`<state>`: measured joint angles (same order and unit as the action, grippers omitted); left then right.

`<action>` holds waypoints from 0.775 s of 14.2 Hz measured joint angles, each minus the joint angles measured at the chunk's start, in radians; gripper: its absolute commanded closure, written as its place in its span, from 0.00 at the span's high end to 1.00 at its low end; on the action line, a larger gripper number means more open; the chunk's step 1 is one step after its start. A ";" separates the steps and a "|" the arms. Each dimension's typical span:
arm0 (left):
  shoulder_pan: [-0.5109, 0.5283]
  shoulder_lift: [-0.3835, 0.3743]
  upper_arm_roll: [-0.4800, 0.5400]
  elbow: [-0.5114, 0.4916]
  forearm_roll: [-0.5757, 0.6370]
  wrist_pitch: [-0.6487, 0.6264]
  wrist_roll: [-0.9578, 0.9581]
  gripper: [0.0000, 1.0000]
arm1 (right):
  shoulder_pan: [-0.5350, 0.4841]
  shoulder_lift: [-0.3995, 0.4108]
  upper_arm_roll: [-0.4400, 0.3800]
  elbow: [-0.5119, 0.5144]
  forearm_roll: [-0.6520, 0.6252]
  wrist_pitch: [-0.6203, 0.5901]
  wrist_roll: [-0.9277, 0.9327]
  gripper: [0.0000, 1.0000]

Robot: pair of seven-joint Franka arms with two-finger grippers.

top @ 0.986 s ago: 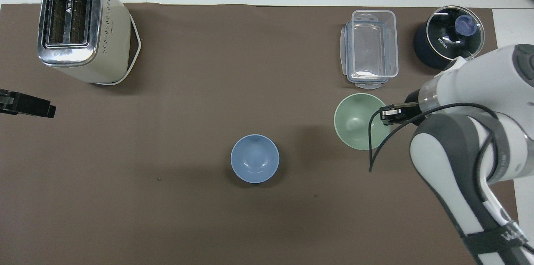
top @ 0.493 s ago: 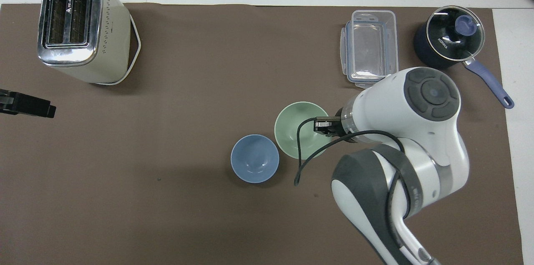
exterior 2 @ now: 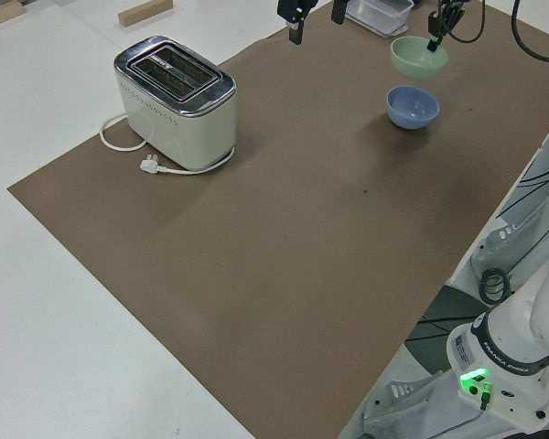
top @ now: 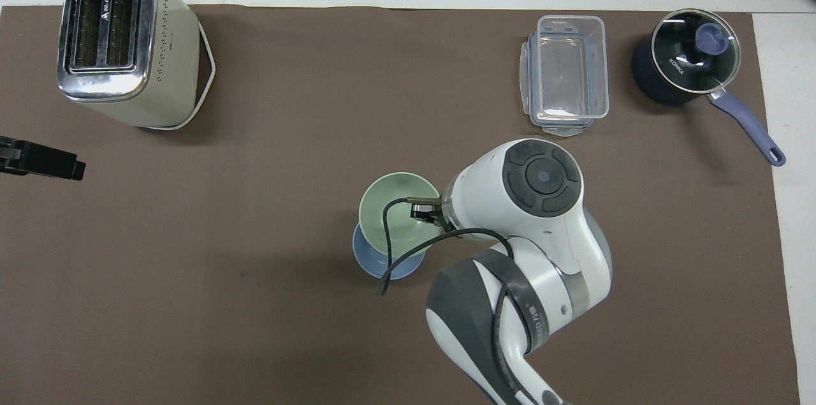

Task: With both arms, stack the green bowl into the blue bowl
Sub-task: 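Carry the green bowl with the right gripper over the blue bowl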

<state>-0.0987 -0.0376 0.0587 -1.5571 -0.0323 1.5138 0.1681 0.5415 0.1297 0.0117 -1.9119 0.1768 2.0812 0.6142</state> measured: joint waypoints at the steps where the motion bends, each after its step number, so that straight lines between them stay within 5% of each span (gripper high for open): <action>1: 0.000 0.000 0.000 0.000 0.000 0.000 0.000 1.00 | 0.007 0.009 0.000 0.000 0.000 0.015 0.005 0.00; 11: 0.000 0.000 0.000 0.000 0.000 0.000 0.000 1.00 | 0.043 0.035 0.000 -0.067 0.000 0.073 -0.012 0.00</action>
<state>-0.0986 -0.0376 0.0587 -1.5571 -0.0323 1.5138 0.1681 0.5848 0.1650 0.0114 -1.9794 0.1767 2.1545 0.6024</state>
